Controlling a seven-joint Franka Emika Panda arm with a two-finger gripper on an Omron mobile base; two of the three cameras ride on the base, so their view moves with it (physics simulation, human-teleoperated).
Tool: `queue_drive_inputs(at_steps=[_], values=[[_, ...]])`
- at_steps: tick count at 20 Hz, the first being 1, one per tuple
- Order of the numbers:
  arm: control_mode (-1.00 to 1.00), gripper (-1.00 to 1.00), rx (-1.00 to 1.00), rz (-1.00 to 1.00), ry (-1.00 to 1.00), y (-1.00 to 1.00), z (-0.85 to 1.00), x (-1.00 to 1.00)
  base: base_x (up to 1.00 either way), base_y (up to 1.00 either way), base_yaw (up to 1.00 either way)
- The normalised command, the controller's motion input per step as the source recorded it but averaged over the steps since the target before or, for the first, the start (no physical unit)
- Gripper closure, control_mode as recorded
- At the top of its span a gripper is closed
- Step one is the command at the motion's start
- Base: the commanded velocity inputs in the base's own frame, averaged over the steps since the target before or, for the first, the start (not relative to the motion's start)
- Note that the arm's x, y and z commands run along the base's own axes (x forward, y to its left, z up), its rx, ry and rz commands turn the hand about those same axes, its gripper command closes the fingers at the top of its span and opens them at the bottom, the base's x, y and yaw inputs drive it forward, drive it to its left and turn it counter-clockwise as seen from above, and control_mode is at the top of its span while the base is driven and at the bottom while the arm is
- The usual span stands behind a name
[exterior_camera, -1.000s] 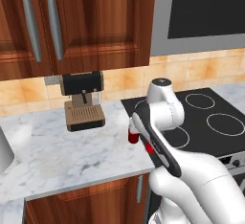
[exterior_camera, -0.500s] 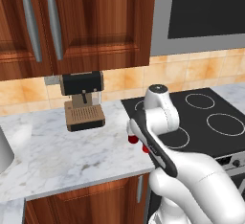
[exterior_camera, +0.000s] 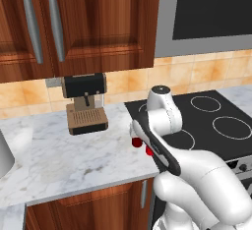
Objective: Four empty soda cans are scattered around the kitchen. Gather all the cans and cluster them next to the stove for recycling.
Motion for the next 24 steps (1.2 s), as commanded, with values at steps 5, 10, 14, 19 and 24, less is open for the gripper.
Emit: queue_drive_inputs(at_steps=[5, 10, 14, 19, 24], values=[[-1.00, 1.00, 0.00, 0.00, 0.00, 0.00, -0.30, 0.00, 0.00, 0.00, 0.00], [-1.00, 1.00, 0.00, 0.00, 0.00, 0.00, -0.29, 0.00, 0.00, 0.00, 0.00], [-1.00, 1.00, 0.00, 0.00, 0.00, 0.00, -0.31, 0.00, 0.00, 0.00, 0.00], [-1.00, 1.00, 0.00, 0.00, 0.00, 0.00, -0.28, 0.00, 0.00, 0.00, 0.00], [-1.00, 1.00, 0.00, 0.00, 0.00, 0.00, -0.16, 0.00, 0.00, 0.00, 0.00]])
